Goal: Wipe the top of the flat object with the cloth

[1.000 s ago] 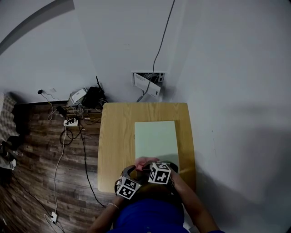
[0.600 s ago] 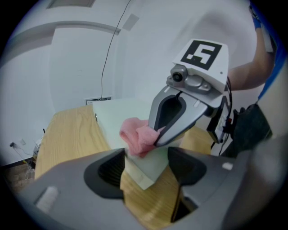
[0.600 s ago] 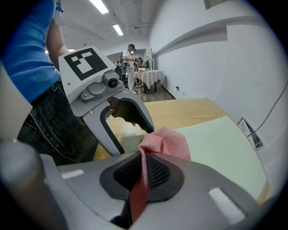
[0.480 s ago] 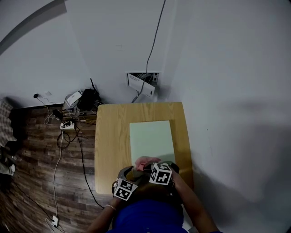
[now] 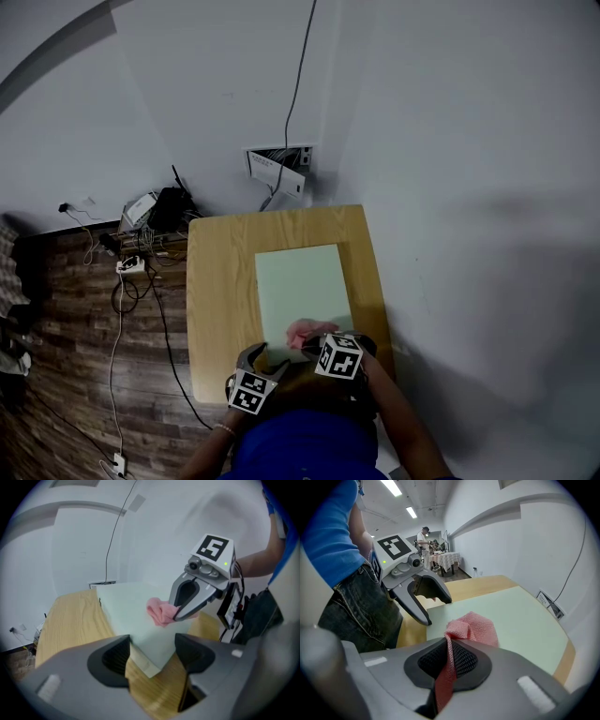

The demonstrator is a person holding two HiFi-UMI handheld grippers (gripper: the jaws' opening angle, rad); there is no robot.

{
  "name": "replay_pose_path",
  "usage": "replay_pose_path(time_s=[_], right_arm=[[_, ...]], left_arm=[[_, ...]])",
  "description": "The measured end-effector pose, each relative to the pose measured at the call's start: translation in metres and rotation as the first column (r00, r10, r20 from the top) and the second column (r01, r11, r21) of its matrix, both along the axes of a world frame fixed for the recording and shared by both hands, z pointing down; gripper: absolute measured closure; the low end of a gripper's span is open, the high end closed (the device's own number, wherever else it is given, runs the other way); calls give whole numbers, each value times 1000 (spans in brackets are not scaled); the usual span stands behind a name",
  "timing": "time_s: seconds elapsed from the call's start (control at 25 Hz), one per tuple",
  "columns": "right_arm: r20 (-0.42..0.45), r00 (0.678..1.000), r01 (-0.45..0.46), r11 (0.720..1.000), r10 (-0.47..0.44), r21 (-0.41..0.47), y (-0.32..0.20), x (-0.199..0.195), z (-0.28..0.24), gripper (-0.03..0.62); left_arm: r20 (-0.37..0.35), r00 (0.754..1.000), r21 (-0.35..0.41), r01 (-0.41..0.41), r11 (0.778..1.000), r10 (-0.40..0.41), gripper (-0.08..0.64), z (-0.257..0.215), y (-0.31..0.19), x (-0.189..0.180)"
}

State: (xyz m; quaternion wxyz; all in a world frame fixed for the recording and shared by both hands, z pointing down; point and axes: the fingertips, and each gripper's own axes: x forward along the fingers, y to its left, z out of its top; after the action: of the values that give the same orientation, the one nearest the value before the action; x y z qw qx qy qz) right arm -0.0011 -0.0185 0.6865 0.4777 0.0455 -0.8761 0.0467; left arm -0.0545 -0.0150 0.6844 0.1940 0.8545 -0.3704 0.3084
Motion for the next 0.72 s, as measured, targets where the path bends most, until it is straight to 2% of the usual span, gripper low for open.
replay_pose_path(time_s=[0.4, 0.72], right_arm=[[-21, 996, -87, 996, 87, -20, -4, 42, 2, 578], [-22, 983, -185, 982, 184, -32, -4, 75, 1, 578]], left_arm=[[-4, 1000, -11, 5, 1000, -5, 258, 1, -1, 1], [-6, 1000, -16, 6, 1000, -6, 258, 1, -1, 1]])
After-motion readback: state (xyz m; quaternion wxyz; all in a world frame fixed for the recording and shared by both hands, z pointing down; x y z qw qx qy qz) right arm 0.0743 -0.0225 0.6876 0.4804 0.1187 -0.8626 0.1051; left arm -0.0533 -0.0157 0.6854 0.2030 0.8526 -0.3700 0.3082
